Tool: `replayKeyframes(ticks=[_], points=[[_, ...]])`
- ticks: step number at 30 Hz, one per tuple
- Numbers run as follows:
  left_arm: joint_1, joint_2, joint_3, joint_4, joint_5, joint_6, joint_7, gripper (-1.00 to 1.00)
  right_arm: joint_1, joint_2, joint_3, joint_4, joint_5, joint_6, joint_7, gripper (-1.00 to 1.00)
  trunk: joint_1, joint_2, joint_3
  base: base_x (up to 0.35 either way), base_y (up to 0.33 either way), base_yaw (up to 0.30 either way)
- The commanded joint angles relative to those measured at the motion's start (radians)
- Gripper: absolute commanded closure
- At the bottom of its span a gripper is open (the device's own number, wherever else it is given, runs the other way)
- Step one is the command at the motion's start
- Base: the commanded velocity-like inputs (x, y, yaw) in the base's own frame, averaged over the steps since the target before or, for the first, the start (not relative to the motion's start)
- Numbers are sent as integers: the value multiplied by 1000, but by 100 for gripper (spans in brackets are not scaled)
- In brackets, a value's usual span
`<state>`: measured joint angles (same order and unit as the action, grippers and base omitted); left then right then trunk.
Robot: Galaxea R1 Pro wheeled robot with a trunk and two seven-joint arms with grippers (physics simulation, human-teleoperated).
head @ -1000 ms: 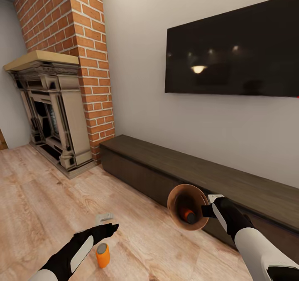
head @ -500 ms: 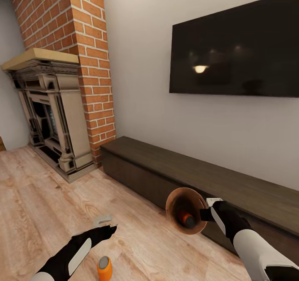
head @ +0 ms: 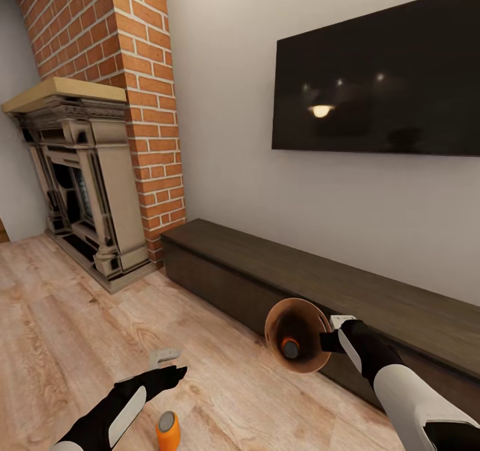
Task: Put the three can of soda from the living room inside the tash can in the kitchen.
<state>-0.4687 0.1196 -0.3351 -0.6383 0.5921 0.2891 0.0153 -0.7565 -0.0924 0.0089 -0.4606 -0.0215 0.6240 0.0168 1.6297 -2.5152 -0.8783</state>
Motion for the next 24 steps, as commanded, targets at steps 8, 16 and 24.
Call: replayKeyframes(ticks=[8,16,24], points=[[-8,1,-3,5,2,2,-1,-100,-14,17,-10,-5,5,16,-15,100,0,0,2,0,34,-39],[-11,1,-4,8,3,3,-1,-100,-111,85,-20,-46,7,85,-24,100,0,0,10,53,208,-173],[-11,1,-4,8,3,4,-1,-100,-115,85,-21,-47,8,88,-24,100,0,0,20,43,270,-187]])
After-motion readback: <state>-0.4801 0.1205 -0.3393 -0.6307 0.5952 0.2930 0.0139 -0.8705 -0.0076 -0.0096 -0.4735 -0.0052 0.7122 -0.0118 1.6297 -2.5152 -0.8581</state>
